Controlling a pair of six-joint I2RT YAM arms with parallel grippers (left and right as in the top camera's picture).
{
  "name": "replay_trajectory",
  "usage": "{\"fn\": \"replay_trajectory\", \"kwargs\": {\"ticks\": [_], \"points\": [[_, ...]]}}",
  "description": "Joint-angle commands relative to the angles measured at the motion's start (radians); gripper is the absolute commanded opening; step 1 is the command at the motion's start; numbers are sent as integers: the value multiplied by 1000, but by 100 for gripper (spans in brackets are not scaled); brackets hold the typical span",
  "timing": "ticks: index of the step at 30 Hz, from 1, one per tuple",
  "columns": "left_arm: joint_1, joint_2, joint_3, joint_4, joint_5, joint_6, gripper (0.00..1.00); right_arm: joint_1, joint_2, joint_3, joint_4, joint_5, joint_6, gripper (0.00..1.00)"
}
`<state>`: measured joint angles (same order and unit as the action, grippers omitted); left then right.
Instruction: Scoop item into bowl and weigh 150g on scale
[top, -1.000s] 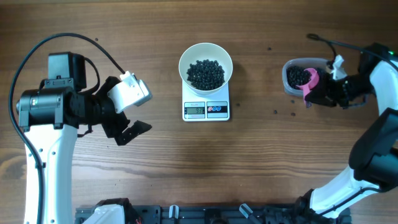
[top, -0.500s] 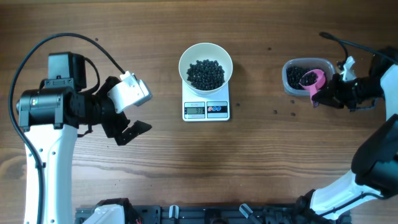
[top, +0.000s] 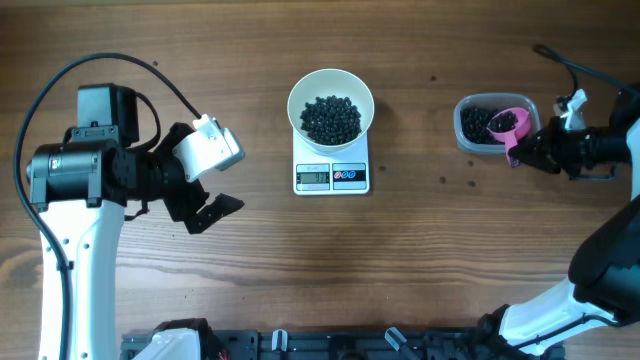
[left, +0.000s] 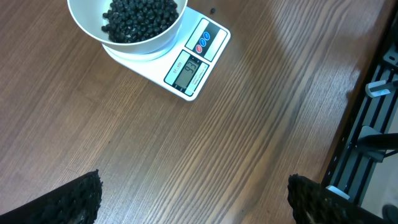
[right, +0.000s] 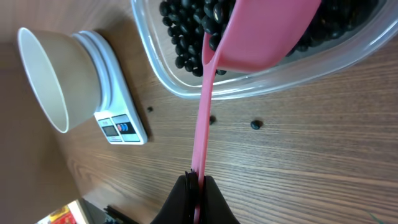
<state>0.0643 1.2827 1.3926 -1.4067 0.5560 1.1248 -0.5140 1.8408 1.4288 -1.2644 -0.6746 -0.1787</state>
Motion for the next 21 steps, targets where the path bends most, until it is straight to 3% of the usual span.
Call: {"fn": "replay_trajectory", "kwargs": {"ticks": [1, 21], "points": [[4, -10, 19, 0, 22, 20, 100, -6, -27, -6, -5, -60, -30, 5], [4, -10, 19, 0, 22, 20, 100, -14, -79, -6, -15, -221, -63, 5]]}}
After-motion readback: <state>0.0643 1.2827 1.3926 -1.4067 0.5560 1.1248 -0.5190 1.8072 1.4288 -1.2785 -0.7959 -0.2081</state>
